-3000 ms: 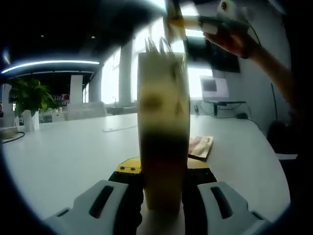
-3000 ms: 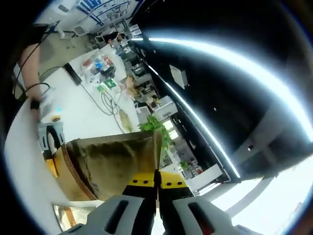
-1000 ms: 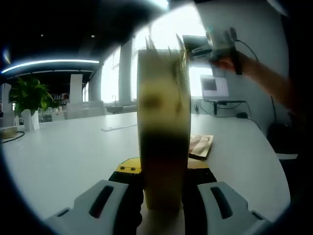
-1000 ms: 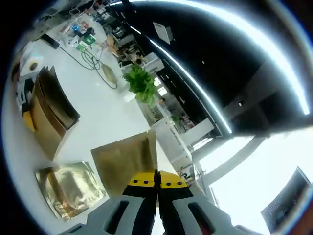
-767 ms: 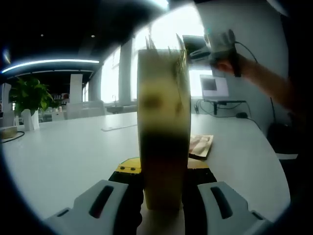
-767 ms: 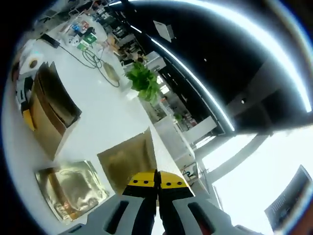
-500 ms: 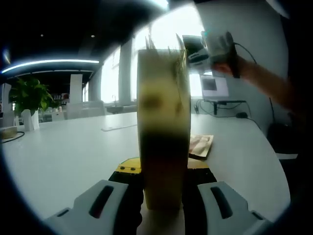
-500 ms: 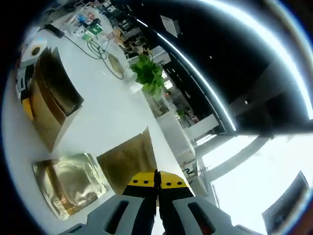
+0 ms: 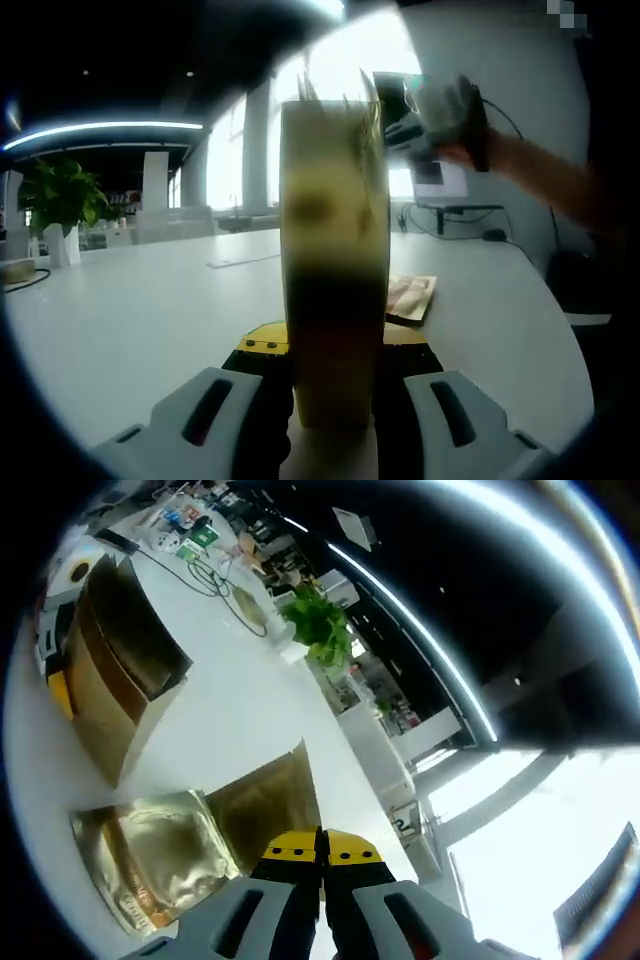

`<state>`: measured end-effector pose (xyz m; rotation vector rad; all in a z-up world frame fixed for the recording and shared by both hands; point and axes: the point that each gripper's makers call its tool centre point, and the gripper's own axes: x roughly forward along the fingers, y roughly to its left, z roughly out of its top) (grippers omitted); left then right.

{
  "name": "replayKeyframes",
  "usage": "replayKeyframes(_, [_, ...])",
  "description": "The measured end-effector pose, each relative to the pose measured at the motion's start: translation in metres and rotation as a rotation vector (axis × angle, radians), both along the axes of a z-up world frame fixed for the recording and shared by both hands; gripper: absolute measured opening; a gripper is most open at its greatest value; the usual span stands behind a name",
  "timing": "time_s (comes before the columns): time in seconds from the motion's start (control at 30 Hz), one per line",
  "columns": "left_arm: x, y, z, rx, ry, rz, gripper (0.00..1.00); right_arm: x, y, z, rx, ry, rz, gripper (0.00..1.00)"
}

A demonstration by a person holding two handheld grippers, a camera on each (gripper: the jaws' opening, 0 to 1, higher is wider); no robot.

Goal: Extract single mask from mask box in order stack masks on table

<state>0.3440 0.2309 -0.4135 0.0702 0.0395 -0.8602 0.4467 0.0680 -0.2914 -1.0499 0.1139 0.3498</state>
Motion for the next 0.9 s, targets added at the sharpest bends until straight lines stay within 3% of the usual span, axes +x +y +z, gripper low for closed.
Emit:
replayKeyframes(0.13, [0.0,0.0,0.0,0.001,-0.001,0.001,0.2,0.001,0.003,-0.023,-0.031,0.033,0.019,0.0])
replayKeyframes(0.53, [0.0,0.0,0.0,0.0,0.0,0.0,0.2,-0.036,0.024,-0.042,-0.043,0.074,0.064,0.0])
replayKeyframes(0.9, [0.0,0.0,0.0,-0.001,-0.001,-0.001,0.2,-0.069,0.027,-0.074,-0.023,0.152,0.068,0.0])
